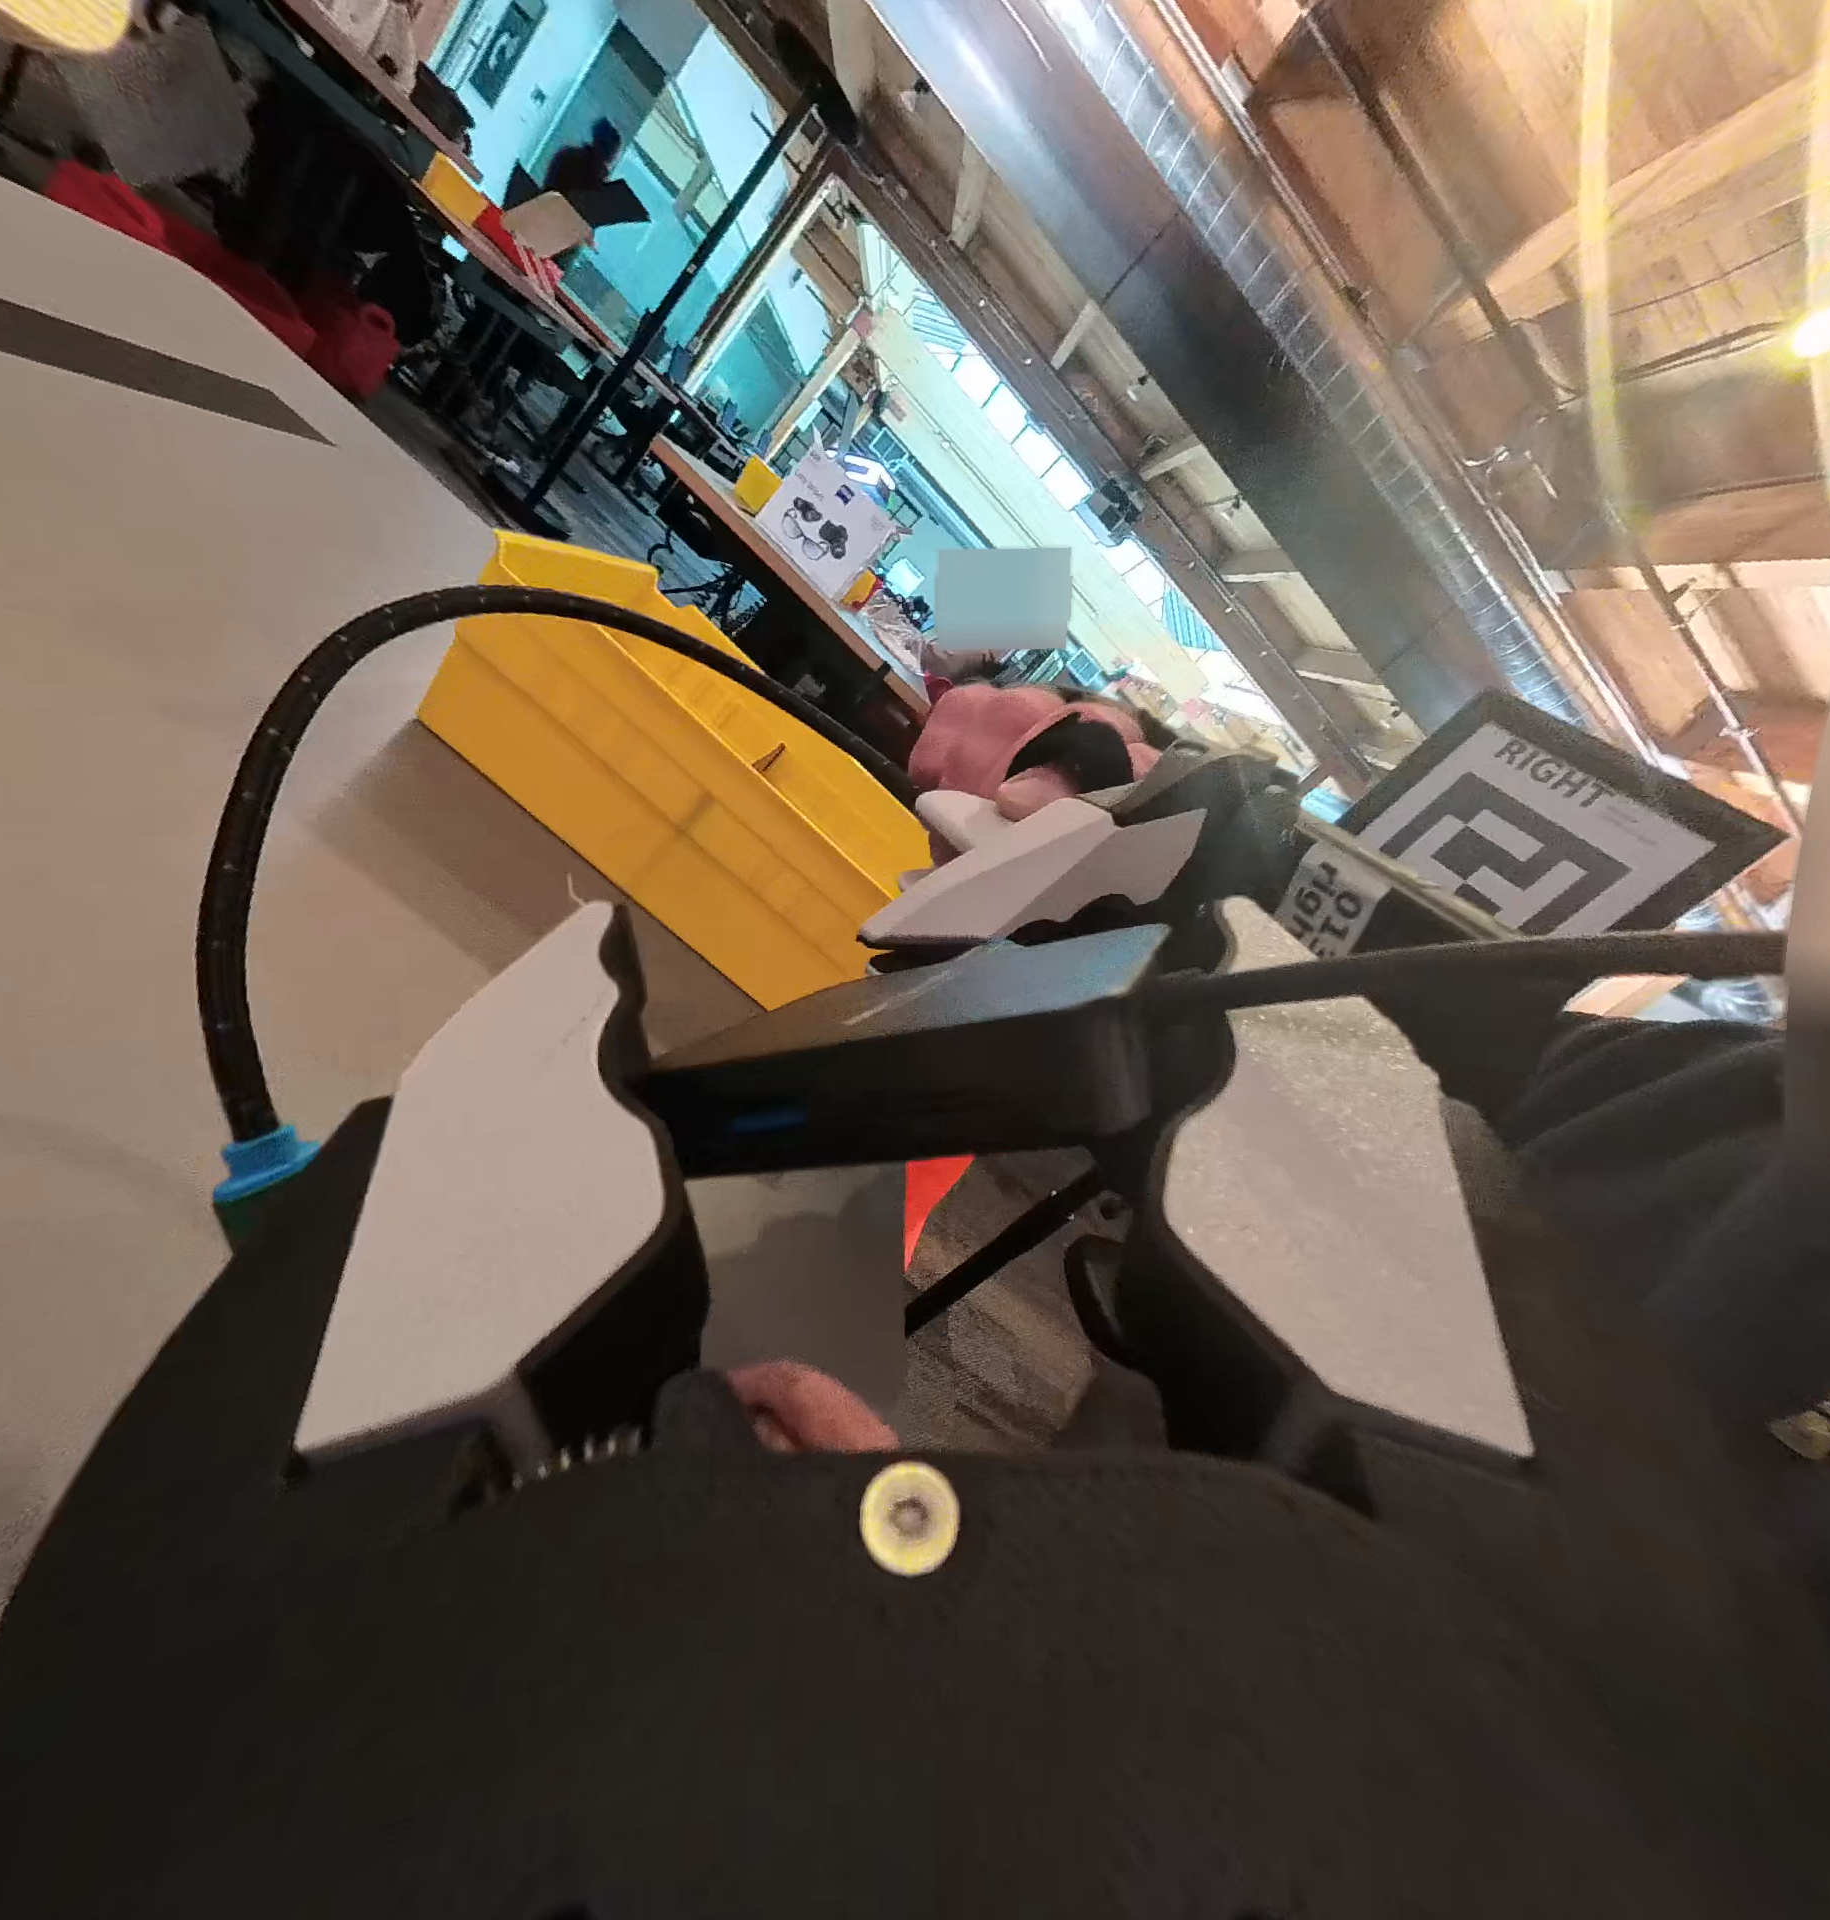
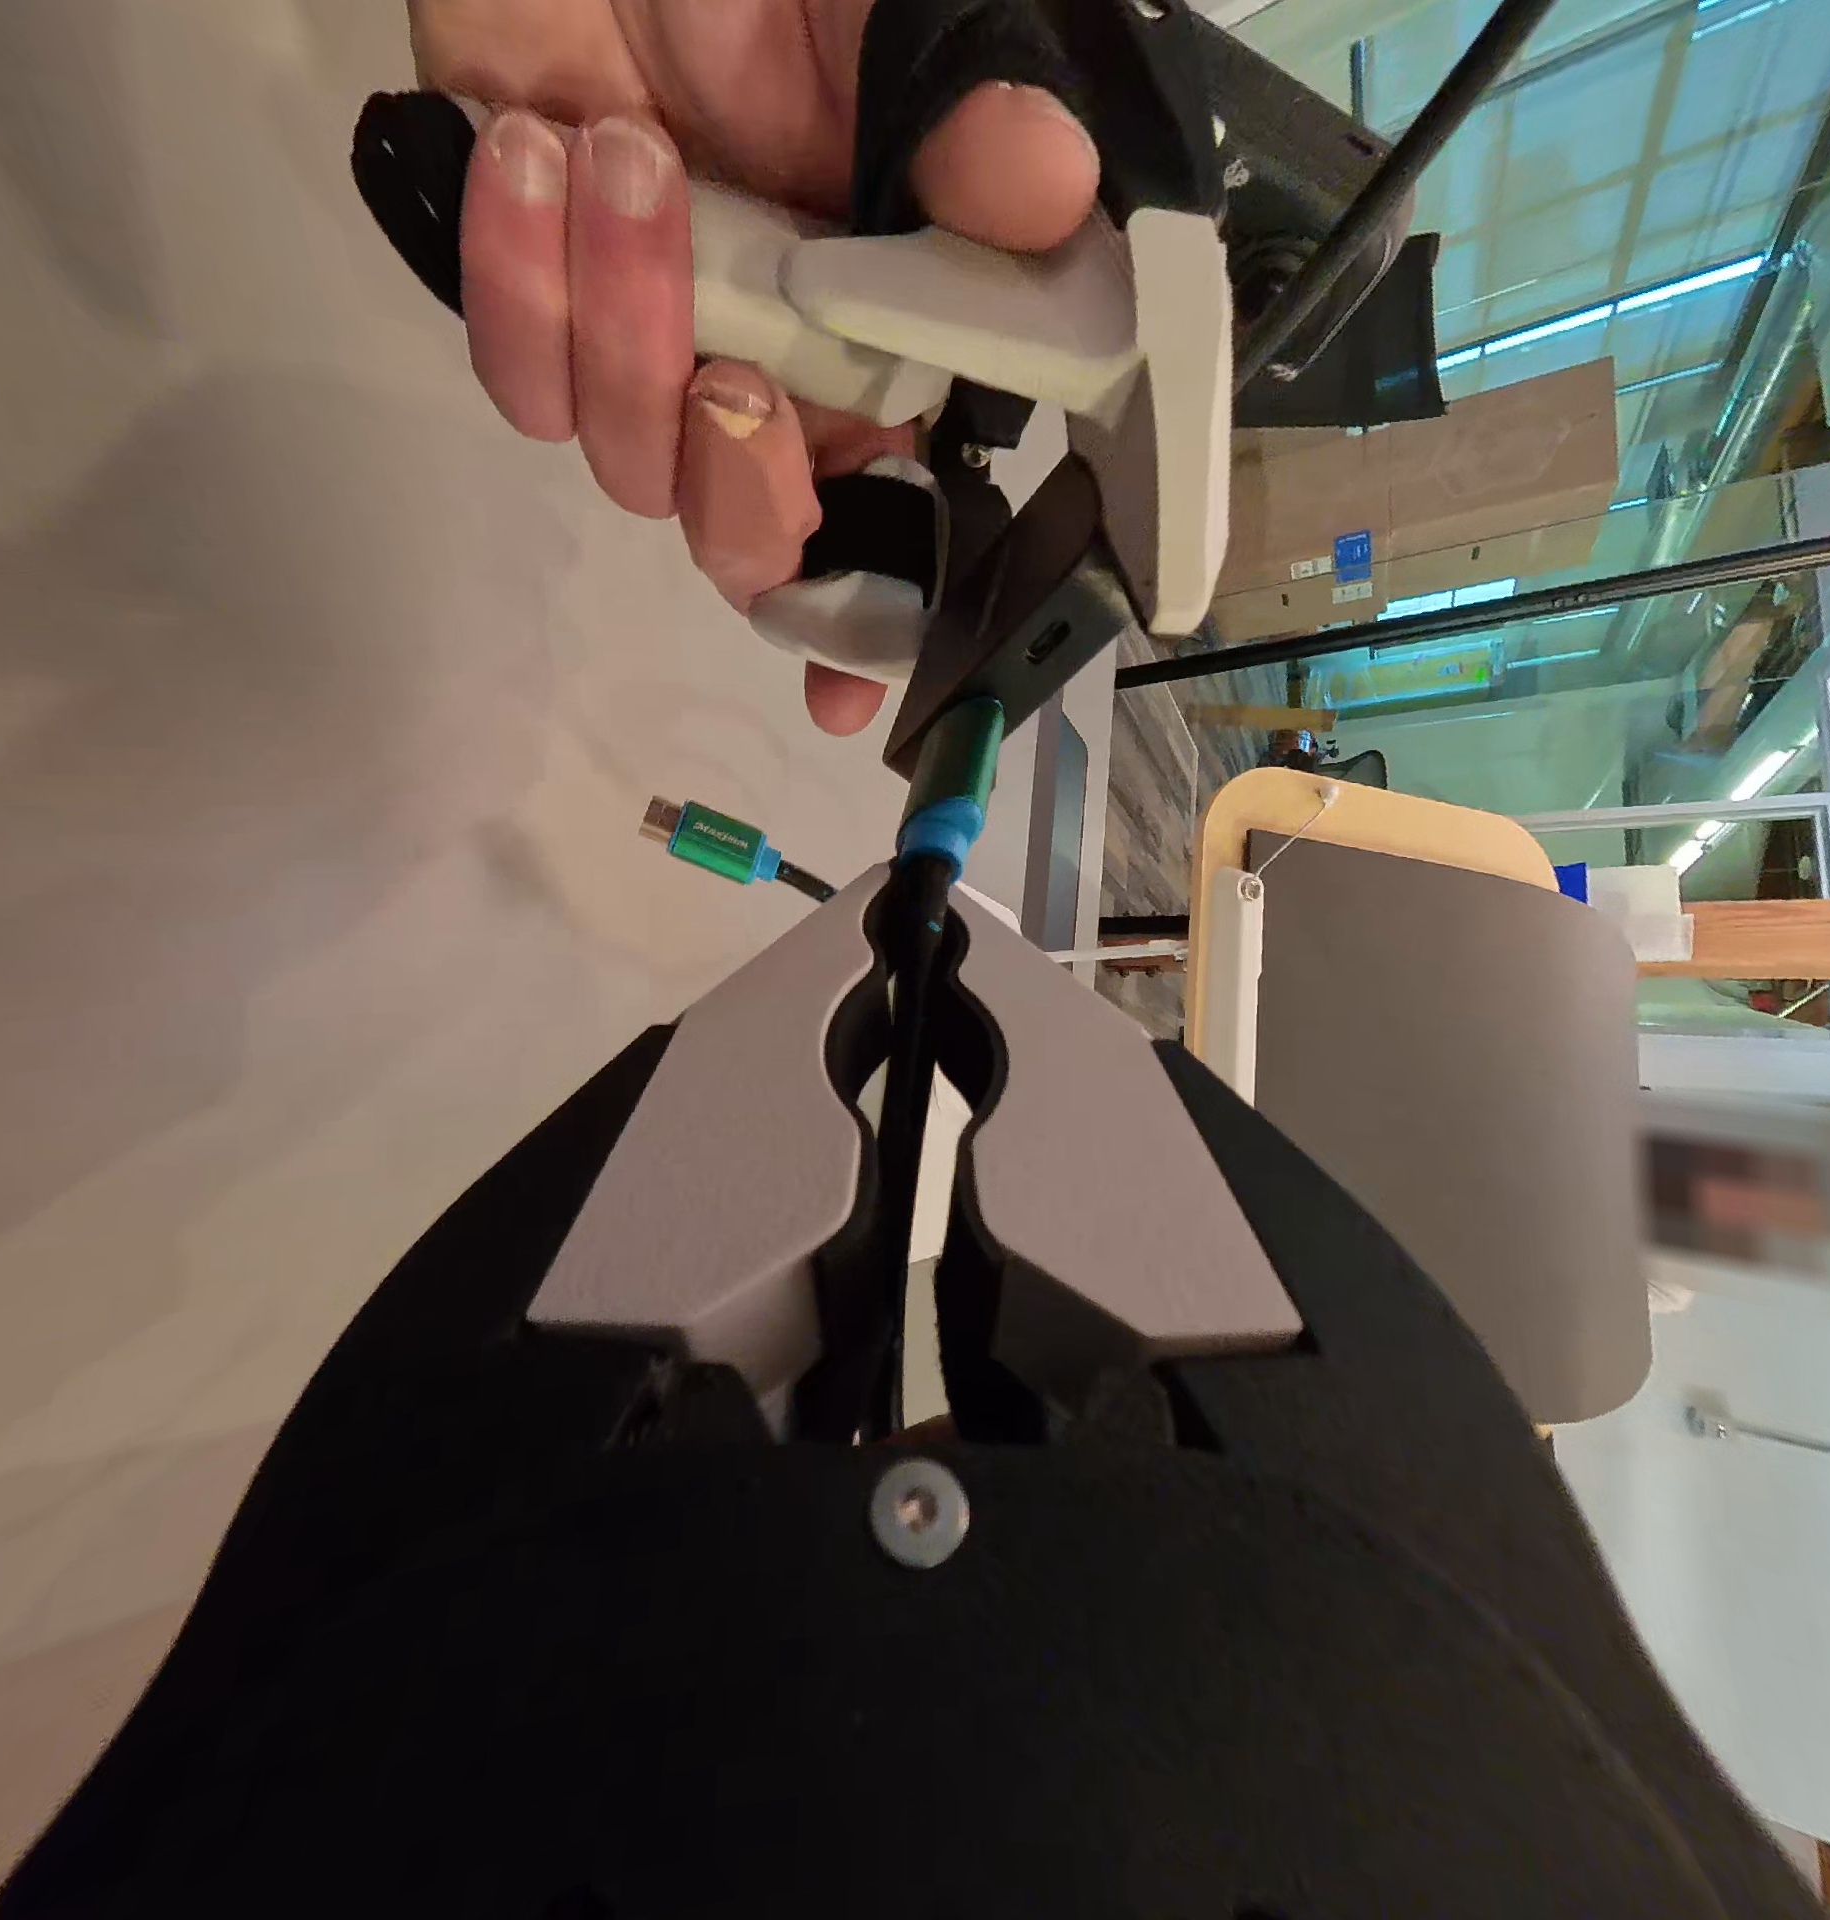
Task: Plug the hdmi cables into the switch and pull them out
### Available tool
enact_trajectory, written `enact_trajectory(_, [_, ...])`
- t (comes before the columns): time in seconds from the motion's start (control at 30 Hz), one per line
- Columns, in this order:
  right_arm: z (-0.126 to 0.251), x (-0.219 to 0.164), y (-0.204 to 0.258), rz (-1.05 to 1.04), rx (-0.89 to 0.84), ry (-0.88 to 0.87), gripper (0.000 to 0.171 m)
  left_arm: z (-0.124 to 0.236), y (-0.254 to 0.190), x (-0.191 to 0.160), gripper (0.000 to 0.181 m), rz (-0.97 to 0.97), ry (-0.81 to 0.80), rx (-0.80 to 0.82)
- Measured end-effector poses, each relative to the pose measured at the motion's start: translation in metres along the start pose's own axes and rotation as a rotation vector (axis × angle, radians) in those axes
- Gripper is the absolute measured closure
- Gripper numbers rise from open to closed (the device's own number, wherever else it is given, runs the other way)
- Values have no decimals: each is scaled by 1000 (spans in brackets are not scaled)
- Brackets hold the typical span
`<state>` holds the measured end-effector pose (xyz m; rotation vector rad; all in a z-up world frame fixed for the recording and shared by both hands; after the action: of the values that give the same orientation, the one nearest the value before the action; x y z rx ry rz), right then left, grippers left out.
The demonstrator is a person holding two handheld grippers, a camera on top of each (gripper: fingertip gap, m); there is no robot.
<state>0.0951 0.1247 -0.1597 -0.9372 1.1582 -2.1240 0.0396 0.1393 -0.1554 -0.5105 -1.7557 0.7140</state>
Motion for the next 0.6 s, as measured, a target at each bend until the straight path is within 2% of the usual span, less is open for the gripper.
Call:
enact_trajectory(0.4, [5, 3, -4, 66, -69, -2, 171, 3, -11, -5, 86, -99, 22, 10])
enact_trajectory(0.5, [7, 8, -4, 138, -80, 31, 171, 6, -14, -5, 86, -21, 50, -30])
enact_trajectory(0.6, [11, 11, -6, 223, -84, 69, 171, 12, -14, -6, 77, 43, 80, -45])
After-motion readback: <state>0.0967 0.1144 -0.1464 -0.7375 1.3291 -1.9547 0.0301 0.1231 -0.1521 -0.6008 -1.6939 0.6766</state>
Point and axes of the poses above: each gripper's, where its closed fingertips meet, z back along the fingers, x out of its top, y = z × x across the jaws, the point moved 3 cm from there along z, back along the fingers, and after that the axes turned 6 degrees about -y, right-handed, at the moved point
